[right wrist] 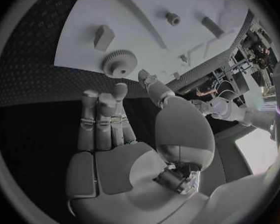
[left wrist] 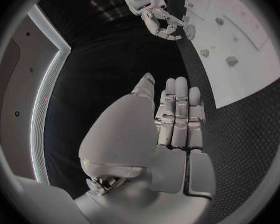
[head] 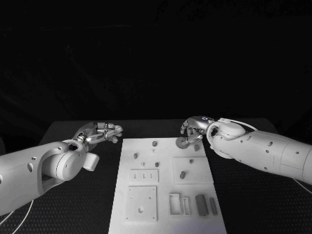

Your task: Assemble the parts on the task board

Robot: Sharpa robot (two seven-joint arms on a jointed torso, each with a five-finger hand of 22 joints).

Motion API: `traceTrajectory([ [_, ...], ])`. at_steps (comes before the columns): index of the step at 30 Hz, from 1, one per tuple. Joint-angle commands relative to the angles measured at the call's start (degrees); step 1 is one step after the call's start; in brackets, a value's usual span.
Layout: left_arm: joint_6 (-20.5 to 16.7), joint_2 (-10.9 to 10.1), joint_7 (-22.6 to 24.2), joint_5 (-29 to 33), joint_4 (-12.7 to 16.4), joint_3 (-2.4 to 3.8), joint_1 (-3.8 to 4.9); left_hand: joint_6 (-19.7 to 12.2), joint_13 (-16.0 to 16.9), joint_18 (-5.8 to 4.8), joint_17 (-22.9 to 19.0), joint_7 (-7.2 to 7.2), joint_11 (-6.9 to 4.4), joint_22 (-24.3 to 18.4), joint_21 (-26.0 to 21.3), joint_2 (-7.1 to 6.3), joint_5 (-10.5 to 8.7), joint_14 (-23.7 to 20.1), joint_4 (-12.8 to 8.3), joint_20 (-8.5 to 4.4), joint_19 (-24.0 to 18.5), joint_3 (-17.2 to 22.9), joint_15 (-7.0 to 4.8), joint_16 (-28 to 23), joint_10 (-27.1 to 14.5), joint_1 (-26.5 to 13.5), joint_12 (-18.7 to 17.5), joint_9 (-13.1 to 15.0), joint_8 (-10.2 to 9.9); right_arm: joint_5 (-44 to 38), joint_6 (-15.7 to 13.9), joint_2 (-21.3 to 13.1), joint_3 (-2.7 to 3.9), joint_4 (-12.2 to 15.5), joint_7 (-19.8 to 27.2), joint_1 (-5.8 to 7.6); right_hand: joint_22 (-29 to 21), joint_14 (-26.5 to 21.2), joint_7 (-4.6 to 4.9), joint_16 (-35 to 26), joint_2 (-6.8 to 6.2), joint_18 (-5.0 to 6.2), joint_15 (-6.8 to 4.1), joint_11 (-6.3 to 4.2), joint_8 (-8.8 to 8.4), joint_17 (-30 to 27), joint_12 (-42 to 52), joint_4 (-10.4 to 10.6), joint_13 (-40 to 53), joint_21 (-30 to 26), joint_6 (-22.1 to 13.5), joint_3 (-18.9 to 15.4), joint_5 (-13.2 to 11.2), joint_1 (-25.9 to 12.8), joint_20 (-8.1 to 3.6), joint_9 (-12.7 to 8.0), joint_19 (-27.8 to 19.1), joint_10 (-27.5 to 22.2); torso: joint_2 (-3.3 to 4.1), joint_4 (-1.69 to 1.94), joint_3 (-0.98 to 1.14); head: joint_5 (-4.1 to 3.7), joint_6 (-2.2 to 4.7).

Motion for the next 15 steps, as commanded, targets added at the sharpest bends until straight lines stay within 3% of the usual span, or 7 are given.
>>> traceTrajectory([
  [1,0.8,0.1,0.6,0.3,0.1,0.05,0.08,0.2,0.1,0.96,-0.1,0.18,0.22,-0.1,0.3,-0.18,-0.27,-0.2,0.1,-0.46,0.0,0.2,0.10,-0.3,0.2,-0.3,-0.3,0.1,-0.3,-1.8,2.1,0.5,-0.06,-0.9,0.4,-0.38,0.8,-0.5,0.02,0.4,0.23,0.75,0.03,0.04,-0.26,0.1,0.6,-0.1,0.2,0.2,-0.6,-0.8,-0.3,-0.6,0.04,-0.1,-0.5,-0.6,0.01,0.06,-0.06,0.02,-0.04],
  [15,0.9,0.3,0.6,0.3,-0.1,0.04,0.07,0.2,0.1,0.93,-0.1,0.20,0.23,-0.1,0.3,-0.14,-0.27,-0.2,0.1,-0.50,0.0,0.2,0.10,-0.3,0.2,-0.4,-0.3,0.1,-0.3,-2.6,1.6,2.1,-0.19,-3.7,0.8,-1.23,0.8,-0.7,-0.22,1.4,1.50,0.75,-0.17,-0.18,-0.08,0.2,2.7,0.0,0.8,0.7,-0.3,-0.6,-2.0,0.9,-0.08,-0.2,-0.5,-1.2,0.02,0.13,-0.10,0.09,-0.23],
])
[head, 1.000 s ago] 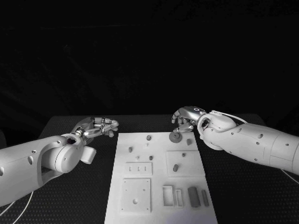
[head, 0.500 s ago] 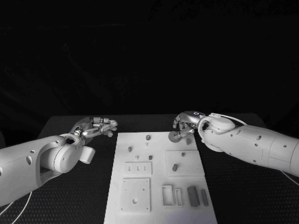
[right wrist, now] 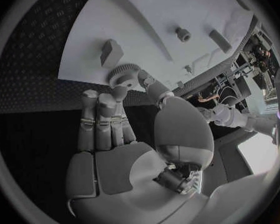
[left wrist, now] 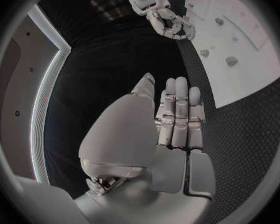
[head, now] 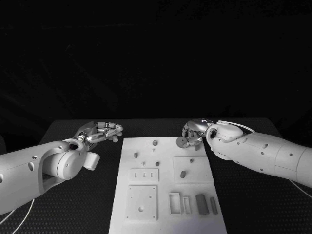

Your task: Assemble the parts on the task board

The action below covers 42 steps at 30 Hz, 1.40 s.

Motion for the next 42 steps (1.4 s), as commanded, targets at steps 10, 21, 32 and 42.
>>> traceTrajectory([
  [10,0.9,0.2,0.5,0.3,0.0,0.05,0.07,0.2,0.1,0.92,-0.1,0.21,0.24,-0.1,0.3,-0.10,-0.26,-0.2,0.1,-0.52,0.0,0.2,0.10,-0.4,0.2,-0.4,-0.3,0.1,-0.4,-0.5,1.5,0.7,-0.16,-0.8,1.2,-0.33,0.7,-0.5,-1.04,0.7,1.92,0.75,-0.70,-0.64,0.51,-0.2,1.1,0.7,-0.2,0.5,1.0,3.6,-1.6,0.6,0.09,0.0,-0.3,-0.8,0.01,-0.05,0.02,0.09,-0.17],
  [21,0.9,0.3,0.5,0.3,-0.1,0.05,0.07,0.1,0.1,0.90,-0.1,0.22,0.25,-0.1,0.3,-0.07,-0.25,-0.2,0.1,-0.55,0.0,0.2,0.09,-0.4,0.2,-0.4,-0.4,0.1,-0.4,-0.5,1.7,1.1,-0.21,-1.0,1.2,-0.56,0.8,-0.7,-1.08,1.2,2.67,0.75,-0.74,-0.67,2.32,-0.4,2.0,1.4,-0.6,1.0,4.0,7.9,-1.6,0.1,-0.03,0.7,-0.3,-1.1,-0.04,-0.11,0.05,0.13,-0.42],
  [32,0.9,0.3,0.4,0.3,-0.1,0.05,0.07,0.1,0.1,0.88,-0.1,0.22,0.25,-0.2,0.3,-0.05,-0.25,-0.2,0.1,-0.59,-0.1,0.3,0.08,-0.4,0.2,-0.4,-0.4,0.1,-0.4,-3.9,0.7,1.7,-0.73,-1.3,0.3,-1.22,0.8,-0.7,-1.28,1.5,1.65,0.75,-0.90,-0.85,2.72,-0.6,2.5,0.7,-0.7,1.4,4.7,8.8,-1.7,0.0,-0.10,0.9,-0.3,-1.1,-0.06,-0.10,0.05,0.16,-0.56],
  [42,0.9,0.3,0.4,0.3,-0.2,0.05,0.07,0.1,0.2,0.86,-0.1,0.23,0.26,-0.2,0.4,-0.05,-0.25,-0.2,0.1,-0.61,-0.1,0.3,0.08,-0.4,0.2,-0.4,-0.5,0.1,-0.5,-6.4,1.0,2.2,-1.33,-1.6,-0.2,-1.63,0.9,-0.5,-1.31,1.8,1.04,0.75,-0.93,-0.89,2.74,-0.6,2.8,0.4,-0.8,1.7,4.7,8.4,-1.6,-0.4,-0.16,0.9,-0.1,-1.0,-0.04,-0.12,0.05,0.18,-0.65],
])
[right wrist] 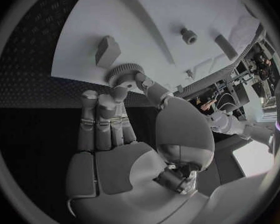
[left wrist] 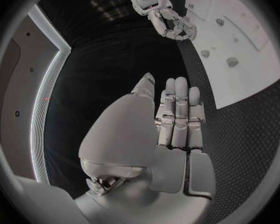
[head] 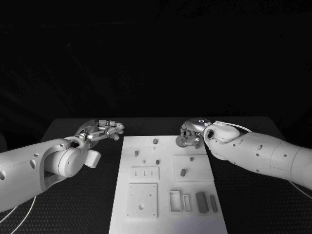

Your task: Assemble the parts on the task board

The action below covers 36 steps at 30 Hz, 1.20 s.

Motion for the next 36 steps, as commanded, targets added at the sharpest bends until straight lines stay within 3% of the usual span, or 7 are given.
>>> traceTrajectory([
  [1,0.8,0.1,0.4,0.3,0.1,0.05,0.07,0.1,0.1,0.34,-0.1,0.23,0.26,-0.1,0.4,-0.06,-0.25,-0.2,0.1,-0.40,0.1,0.3,0.08,-0.4,0.2,-0.4,-0.2,0.1,-0.2,-2.8,3.3,0.3,-0.74,-0.1,-0.6,-1.01,0.9,0.0,0.04,0.2,-0.57,0.77,-0.42,-0.05,0.18,-0.1,0.3,-0.2,-0.1,0.2,0.2,-0.1,-0.3,-0.1,-0.28,-0.1,0.0,-0.2,0.00,0.00,-0.05,-0.07,-0.11],
  [11,0.8,0.3,0.4,0.3,0.0,0.05,0.07,0.1,0.1,0.32,-0.1,0.25,0.27,-0.1,0.4,-0.03,-0.24,-0.2,0.1,-0.43,0.1,0.3,0.07,-0.4,0.2,-0.4,-0.3,0.1,-0.3,-2.6,6.3,0.6,-1.11,-0.5,-0.5,-1.02,0.9,0.1,0.01,0.6,-0.19,0.77,-0.42,-0.07,0.25,0.0,0.6,-0.2,-0.1,0.4,0.3,-0.1,-0.3,-0.2,-0.32,-0.1,0.0,-0.1,-0.03,0.10,-0.08,-0.15,-0.30],
  [20,0.7,0.3,0.3,0.3,0.0,0.05,0.07,0.1,0.1,0.30,-0.1,0.26,0.28,-0.2,0.4,-0.01,-0.24,-0.2,0.1,-0.44,0.1,0.3,0.07,-0.4,0.2,-0.4,-0.3,0.1,-0.3,-2.2,8.1,0.8,-1.13,-0.8,-0.5,-1.01,0.8,-0.2,-0.10,0.9,1.97,0.77,-0.46,-0.16,0.44,-0.1,0.9,0.5,-0.4,0.5,1.0,1.8,-0.3,-0.2,-0.29,-0.2,-0.3,-0.5,-0.01,-0.04,-0.05,-0.15,-0.24],
  [23,0.7,0.3,0.3,0.3,0.0,0.05,0.07,0.1,0.1,0.30,-0.1,0.26,0.28,-0.2,0.4,-0.01,-0.24,-0.2,0.1,-0.44,0.1,0.3,0.07,-0.4,0.2,-0.4,-0.3,0.1,-0.3,-2.1,8.3,0.8,-1.13,-0.8,-0.5,-1.01,0.8,-0.3,-0.11,0.9,2.02,0.77,-0.48,-0.18,0.47,-0.1,0.9,0.6,-0.4,0.5,1.1,2.1,-0.3,-0.1,-0.29,-0.2,-0.3,-0.5,-0.01,-0.06,-0.05,-0.14,-0.07],
  [30,0.6,0.2,0.3,0.3,0.1,0.05,0.07,0.1,0.1,0.29,-0.1,0.27,0.28,-0.2,0.4,0.02,-0.23,-0.2,0.1,-0.45,0.1,0.3,0.07,-0.4,0.2,-0.4,-0.3,0.1,-0.3,-1.7,5.5,0.0,-1.10,0.8,-0.9,-0.86,0.8,-0.3,-0.31,1.2,2.44,0.77,-0.63,-0.36,0.76,-0.1,1.3,1.1,-0.5,0.7,1.8,4.4,-0.3,0.0,-0.28,-0.2,-0.3,-0.4,-0.04,0.01,-0.08,-0.18,-0.12],
  [36,0.5,0.2,0.4,0.3,0.2,0.05,0.08,0.1,0.1,0.28,-0.1,0.27,0.28,-0.2,0.4,0.02,-0.23,-0.2,0.1,-0.46,0.1,0.3,0.06,-0.4,0.2,-0.4,-0.3,0.1,-0.3,-3.5,2.6,0.0,-1.04,1.9,-2.0,0.47,0.8,-0.4,-0.36,1.3,2.31,0.77,-0.65,-0.39,0.86,-0.4,1.4,1.7,-0.9,0.9,2.1,5.2,-0.3,-0.9,-0.24,-0.3,-0.4,-0.7,-0.02,-0.09,-0.04,-0.04,0.19],
])
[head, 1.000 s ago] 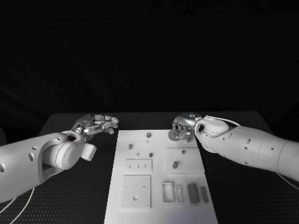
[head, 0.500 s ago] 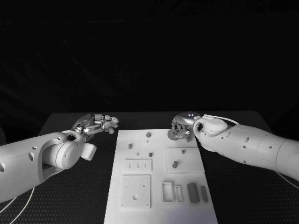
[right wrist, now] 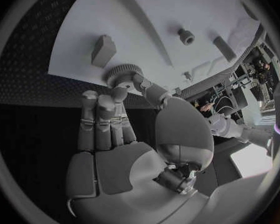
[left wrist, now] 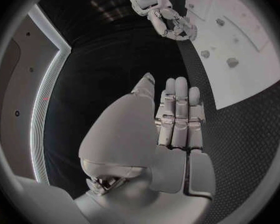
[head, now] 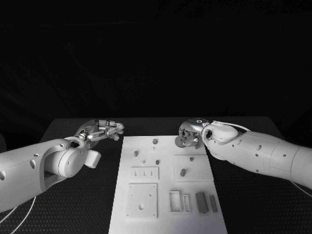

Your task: Assemble the parts on the task board

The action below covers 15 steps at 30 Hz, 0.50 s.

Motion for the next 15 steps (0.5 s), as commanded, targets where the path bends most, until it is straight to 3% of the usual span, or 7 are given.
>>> traceTrajectory([
  [1,0.4,0.1,0.4,0.3,0.2,0.05,0.08,0.1,0.1,0.42,-0.1,0.27,0.28,-0.1,0.2,0.02,-0.22,-0.2,0.1,-0.47,0.1,0.3,0.06,-0.4,0.2,-0.4,-0.3,0.1,-0.3,-2.2,1.6,0.1,-0.29,0.5,-1.4,-0.19,0.8,-0.2,0.21,0.2,0.19,0.78,-0.31,-0.07,0.33,-0.1,0.3,0.1,-0.1,0.2,1.5,0.1,0.2,-0.7,-0.22,0.3,0.0,-0.4,-0.03,-0.07,0.01,0.06,0.22],
  [15,0.2,0.1,0.5,0.3,0.0,0.05,0.08,0.1,0.1,0.40,-0.1,0.26,0.27,-0.1,0.2,0.01,-0.21,-0.2,0.1,-0.50,0.1,0.3,0.05,-0.4,0.2,-0.4,-0.4,0.1,-0.3,-6.3,-4.0,0.0,-0.15,5.1,-3.6,1.00,0.7,0.3,-0.04,0.5,-1.30,0.78,-0.52,-0.32,0.64,-0.4,0.6,0.3,-0.6,0.6,2.1,1.2,0.2,-0.5,-0.53,0.4,0.5,0.3,-0.04,-0.03,0.02,0.22,0.58],
])
